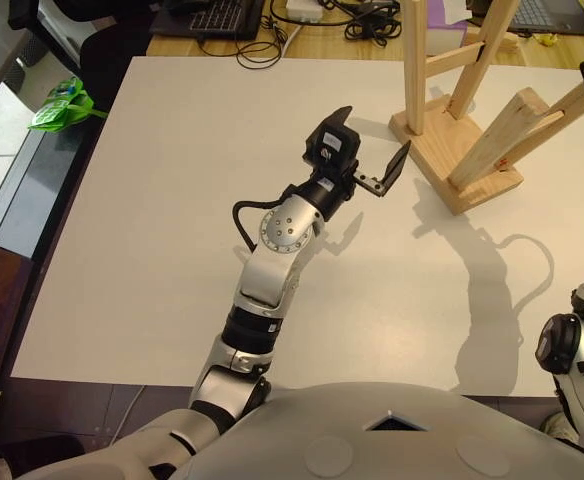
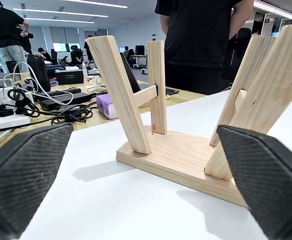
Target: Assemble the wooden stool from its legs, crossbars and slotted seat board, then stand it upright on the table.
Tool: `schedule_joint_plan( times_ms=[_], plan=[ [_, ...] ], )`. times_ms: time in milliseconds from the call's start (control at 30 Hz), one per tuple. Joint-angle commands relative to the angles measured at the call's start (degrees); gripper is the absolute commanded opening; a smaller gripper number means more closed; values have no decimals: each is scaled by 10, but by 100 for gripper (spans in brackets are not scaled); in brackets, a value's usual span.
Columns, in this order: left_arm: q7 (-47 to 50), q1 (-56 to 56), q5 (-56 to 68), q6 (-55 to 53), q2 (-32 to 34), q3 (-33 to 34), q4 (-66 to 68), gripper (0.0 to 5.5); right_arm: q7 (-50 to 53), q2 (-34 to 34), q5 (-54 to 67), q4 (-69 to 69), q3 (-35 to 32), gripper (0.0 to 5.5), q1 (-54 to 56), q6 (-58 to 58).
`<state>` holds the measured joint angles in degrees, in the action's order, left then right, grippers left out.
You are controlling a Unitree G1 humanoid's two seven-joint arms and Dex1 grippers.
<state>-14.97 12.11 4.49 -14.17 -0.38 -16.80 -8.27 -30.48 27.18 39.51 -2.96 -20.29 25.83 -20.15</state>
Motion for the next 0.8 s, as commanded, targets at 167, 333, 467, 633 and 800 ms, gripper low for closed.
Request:
schedule_joint_plan(
  times_ms=[167, 333, 467, 633, 800],
  plan=[
    [-6, -28, -5, 30, 22, 29, 63, 540, -19, 7, -104, 106, -55, 4, -190, 134],
    [-12, -56, -12, 53, 27, 22, 91, 540, -81, 1, -173, 151, -20, 4, -318, 226],
    [-9, -61, -14, 57, 16, 11, 93, 540, -107, -3, -199, 144, 28, 31, -340, 233],
    [-17, -62, -17, 54, 12, -4, 93, 540, -101, -1, -229, 129, 80, 120, -315, 214],
    [-17, -55, -18, 55, 7, -9, 97, 540, -76, -9, -261, 140, 120, 223, -268, 200]
  ],
)
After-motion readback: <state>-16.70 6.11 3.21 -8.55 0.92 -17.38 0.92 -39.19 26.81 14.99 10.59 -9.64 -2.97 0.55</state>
